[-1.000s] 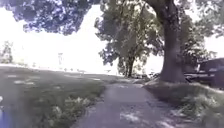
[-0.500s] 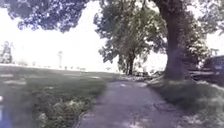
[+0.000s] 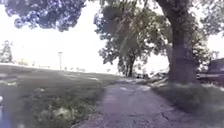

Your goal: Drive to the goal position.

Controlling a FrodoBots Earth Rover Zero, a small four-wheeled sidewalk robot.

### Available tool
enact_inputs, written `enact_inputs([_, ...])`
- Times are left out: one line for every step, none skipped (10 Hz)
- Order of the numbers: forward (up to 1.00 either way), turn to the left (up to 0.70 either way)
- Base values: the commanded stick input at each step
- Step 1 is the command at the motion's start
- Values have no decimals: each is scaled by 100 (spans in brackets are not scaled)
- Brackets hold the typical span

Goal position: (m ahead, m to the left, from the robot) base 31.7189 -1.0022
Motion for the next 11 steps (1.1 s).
enact_inputs([70,0])
enact_inputs([70,0])
enact_inputs([70,0])
enact_inputs([70,-12])
enact_inputs([70,-31])
enact_inputs([70,-31])
enact_inputs([70,-31])
enact_inputs([70,-31])
enact_inputs([70,-25])
enact_inputs([70,-3])
enact_inputs([70,0])
